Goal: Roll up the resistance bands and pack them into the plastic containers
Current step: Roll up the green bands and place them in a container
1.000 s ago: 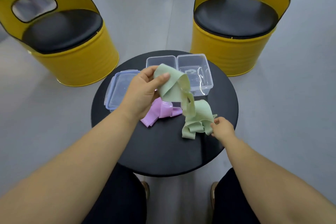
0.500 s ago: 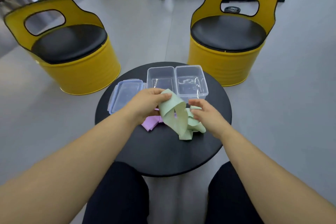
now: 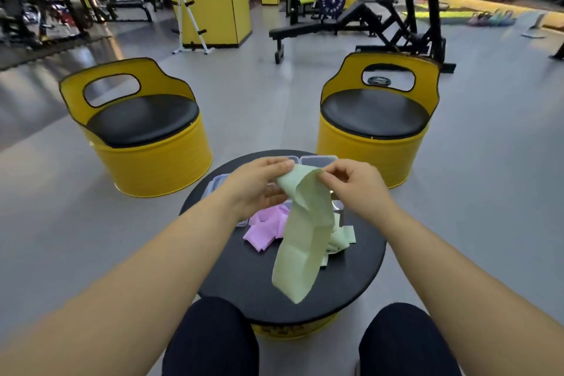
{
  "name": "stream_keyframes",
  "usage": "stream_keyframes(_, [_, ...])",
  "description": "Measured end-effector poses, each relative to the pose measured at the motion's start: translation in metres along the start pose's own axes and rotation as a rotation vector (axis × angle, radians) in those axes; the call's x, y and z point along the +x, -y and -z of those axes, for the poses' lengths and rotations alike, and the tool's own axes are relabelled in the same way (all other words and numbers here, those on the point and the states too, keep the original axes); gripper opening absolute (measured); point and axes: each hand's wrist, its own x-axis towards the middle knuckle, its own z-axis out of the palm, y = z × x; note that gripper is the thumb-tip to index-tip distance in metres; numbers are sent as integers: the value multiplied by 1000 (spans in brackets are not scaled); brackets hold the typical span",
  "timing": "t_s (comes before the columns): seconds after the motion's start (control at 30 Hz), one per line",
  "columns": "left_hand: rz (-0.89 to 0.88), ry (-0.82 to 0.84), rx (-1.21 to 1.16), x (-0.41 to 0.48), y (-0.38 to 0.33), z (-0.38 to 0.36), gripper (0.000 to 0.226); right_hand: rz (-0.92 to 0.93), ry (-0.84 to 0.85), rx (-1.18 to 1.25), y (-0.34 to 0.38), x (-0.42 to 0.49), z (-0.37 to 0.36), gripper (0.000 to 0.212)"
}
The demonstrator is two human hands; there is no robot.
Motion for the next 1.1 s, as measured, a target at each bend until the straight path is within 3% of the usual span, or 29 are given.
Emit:
stream_keyframes(0.1, [-72, 38, -120, -12, 5, -4, 44, 39, -44, -158, 26, 5, 11, 26])
stream_keyframes(0.23, [-224, 55, 41, -22, 20, -20, 80, 55, -68, -241, 52, 8, 23, 17])
stream_keyframes(0.33, [-282, -47, 156, -20, 28, -35, 85, 47, -69, -273, 59, 7, 26, 17])
stream_keyframes(0.47, [-357, -187, 250, -13, 31, -44, 67, 3, -80, -255, 63, 7, 33, 18])
stream_keyframes(0.63, [-438, -273, 435, -15, 38, -55, 94, 24, -125, -319, 66, 9, 43, 17])
stream_keyframes(0.73, [-493, -393, 489, -15, 41, -61, 80, 30, -123, -280, 66, 9, 44, 19])
stream_keyframes(0.9, [-551, -440, 453, -13, 40, -56, 28, -39, -34, -158, 58, 8, 42, 17])
stream_keyframes(1.0, [-524, -361, 424, -14, 39, -41, 11, -130, 120, 9, 52, 4, 47, 17])
stream_keyframes(1.1, [-362, -228, 311, -16, 33, -21, 10, -171, 325, 115, 45, 0, 54, 16])
